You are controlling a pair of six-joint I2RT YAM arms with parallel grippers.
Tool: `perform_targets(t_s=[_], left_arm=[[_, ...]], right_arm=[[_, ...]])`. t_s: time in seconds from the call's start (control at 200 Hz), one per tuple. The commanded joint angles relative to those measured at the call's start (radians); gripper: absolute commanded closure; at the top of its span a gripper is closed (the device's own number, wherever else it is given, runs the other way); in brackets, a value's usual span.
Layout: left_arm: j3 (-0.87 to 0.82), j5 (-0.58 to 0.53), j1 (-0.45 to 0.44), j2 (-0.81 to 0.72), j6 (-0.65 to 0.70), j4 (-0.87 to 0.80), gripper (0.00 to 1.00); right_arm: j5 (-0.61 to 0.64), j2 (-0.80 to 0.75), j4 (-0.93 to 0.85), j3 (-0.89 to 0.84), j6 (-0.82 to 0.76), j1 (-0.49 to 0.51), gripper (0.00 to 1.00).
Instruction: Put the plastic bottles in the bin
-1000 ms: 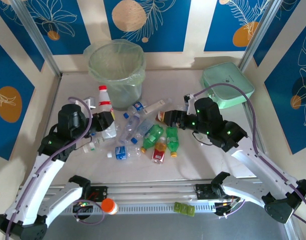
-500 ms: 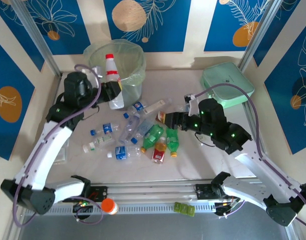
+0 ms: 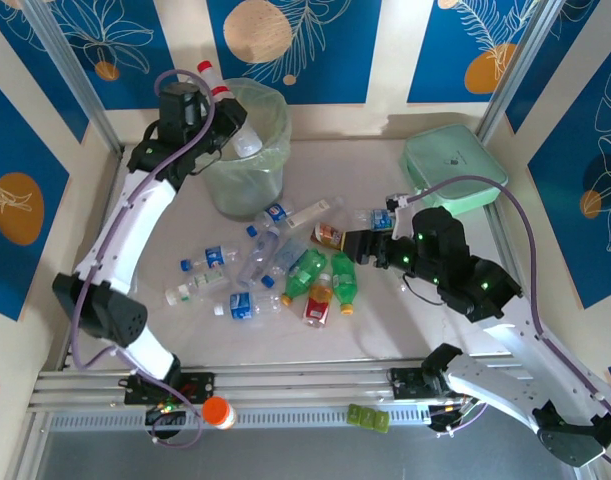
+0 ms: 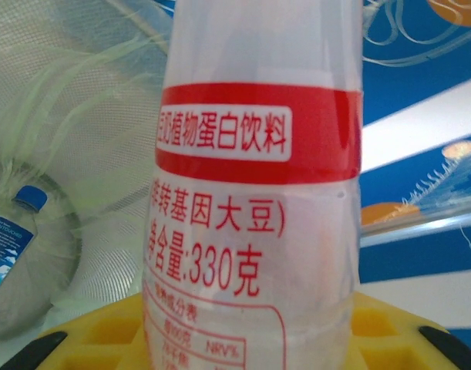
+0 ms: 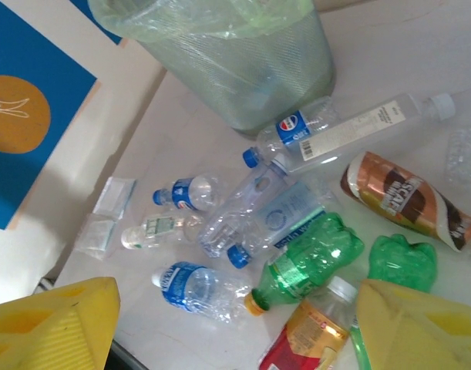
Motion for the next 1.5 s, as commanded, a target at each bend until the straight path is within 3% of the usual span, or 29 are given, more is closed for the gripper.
perform_targets(t_s=[0.0, 0.135, 0.245, 0.375, 0.58, 0.795, 1.09, 1.195, 1.32, 1.496], left_arm=[[0.095, -0.025, 0.024, 0.086, -0.108, -0.027, 0.72], [0.115, 0.015, 0.041, 0.175, -0.149, 0.004, 0.74], [0.063, 0.055, 0.048, 0.198, -0.170, 0.124, 0.74], [0.037, 0.043, 0.050, 0.212, -0.181, 0.201, 0.72], [0.192, -0.078, 0.054, 0.300, -0.180, 0.001, 0.70], [0.330, -0.061, 0.054, 0.428, -0.187, -0.104, 0.69], [0.325, -0.073, 0.054, 0.488, -0.202, -0.139, 0.58], [0.324, -0.069, 0.054, 0.491, -0.197, -0.142, 0.44], [0.324, -0.077, 0.054, 0.485, -0.194, -0.149, 0.35], [0.321, -0.066, 0.056, 0.467, -0.187, -0.154, 0.32]], right_arm=[[0.048, -0.012, -0.037, -0.024, -0.023, -0.004, 0.19], [0.042, -0.020, -0.034, -0.048, -0.017, -0.001, 0.19], [0.041, -0.026, -0.032, -0.072, -0.008, 0.000, 0.19], [0.041, -0.030, -0.035, -0.085, -0.003, 0.003, 0.19], [0.044, -0.024, -0.039, -0.082, -0.009, 0.003, 0.19], [0.046, -0.014, -0.049, -0.071, -0.012, 0.008, 0.19], [0.060, -0.025, -0.057, -0.079, -0.002, 0.012, 0.20], [0.065, -0.023, -0.057, -0.082, 0.004, 0.018, 0.20], [0.072, -0.023, -0.054, -0.078, 0.000, 0.023, 0.20], [0.075, -0.019, -0.052, -0.072, 0.000, 0.028, 0.20]])
